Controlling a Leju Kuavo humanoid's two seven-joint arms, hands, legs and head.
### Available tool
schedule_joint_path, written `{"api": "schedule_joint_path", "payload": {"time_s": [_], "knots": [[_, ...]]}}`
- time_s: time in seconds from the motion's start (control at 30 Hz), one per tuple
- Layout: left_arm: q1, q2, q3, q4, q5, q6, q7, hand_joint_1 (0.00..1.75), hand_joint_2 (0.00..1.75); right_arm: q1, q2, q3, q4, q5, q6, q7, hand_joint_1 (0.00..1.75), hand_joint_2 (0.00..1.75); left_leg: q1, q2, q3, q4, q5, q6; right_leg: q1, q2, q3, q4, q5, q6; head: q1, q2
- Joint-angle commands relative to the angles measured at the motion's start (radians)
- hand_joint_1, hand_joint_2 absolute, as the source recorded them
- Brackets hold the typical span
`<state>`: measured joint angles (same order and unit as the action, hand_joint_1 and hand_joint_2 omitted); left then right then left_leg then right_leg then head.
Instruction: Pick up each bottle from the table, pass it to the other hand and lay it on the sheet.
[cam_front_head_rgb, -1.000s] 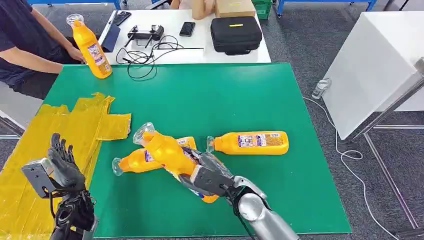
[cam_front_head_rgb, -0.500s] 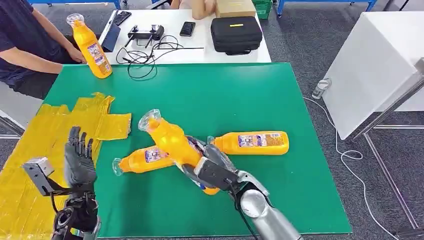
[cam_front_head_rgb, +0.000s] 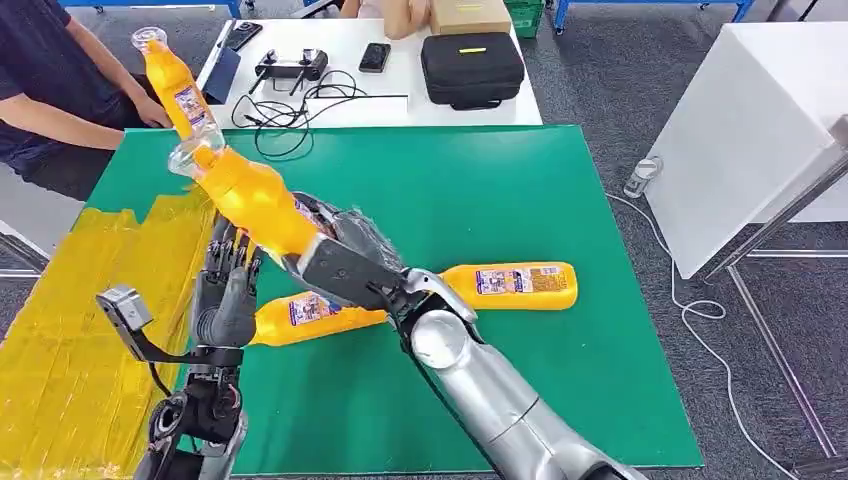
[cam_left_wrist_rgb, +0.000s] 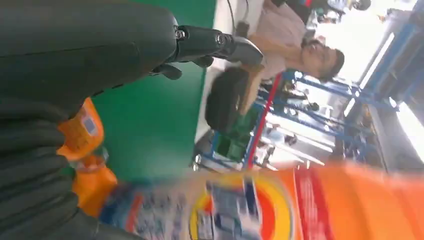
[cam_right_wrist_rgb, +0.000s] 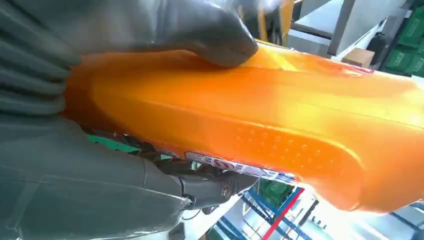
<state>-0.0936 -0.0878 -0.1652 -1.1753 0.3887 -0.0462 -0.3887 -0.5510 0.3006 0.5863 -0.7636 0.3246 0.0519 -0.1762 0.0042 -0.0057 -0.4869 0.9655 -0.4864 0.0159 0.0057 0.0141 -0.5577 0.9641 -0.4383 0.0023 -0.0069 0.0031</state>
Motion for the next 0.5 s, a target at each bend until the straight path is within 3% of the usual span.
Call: {"api": "schedule_joint_path", "payload": {"time_s": [0.03,0.5], "knots": [[-0.065,-0.027,-0.057,-0.007,0.002,0.010,0.021,0.00,1.75,-0.089,0.040,0.049,0.168,0.006,-0.010,0.016,1.75,1.75,0.000,-0.001,-0.001,0.001,0.000,0.000,0.000,-0.002,0.000,0.000,0.000,0.002,0.000,0.000],[-0.064,-0.035,-0.044,-0.013,-0.010,0.011,0.024,0.00,1.75,-0.087,0.046,0.048,0.189,0.011,-0.013,0.023,1.75,1.75,-0.001,-0.001,0.000,0.001,0.000,-0.001,-0.001,-0.002,0.000,0.001,0.000,0.001,0.000,0.000]]}}
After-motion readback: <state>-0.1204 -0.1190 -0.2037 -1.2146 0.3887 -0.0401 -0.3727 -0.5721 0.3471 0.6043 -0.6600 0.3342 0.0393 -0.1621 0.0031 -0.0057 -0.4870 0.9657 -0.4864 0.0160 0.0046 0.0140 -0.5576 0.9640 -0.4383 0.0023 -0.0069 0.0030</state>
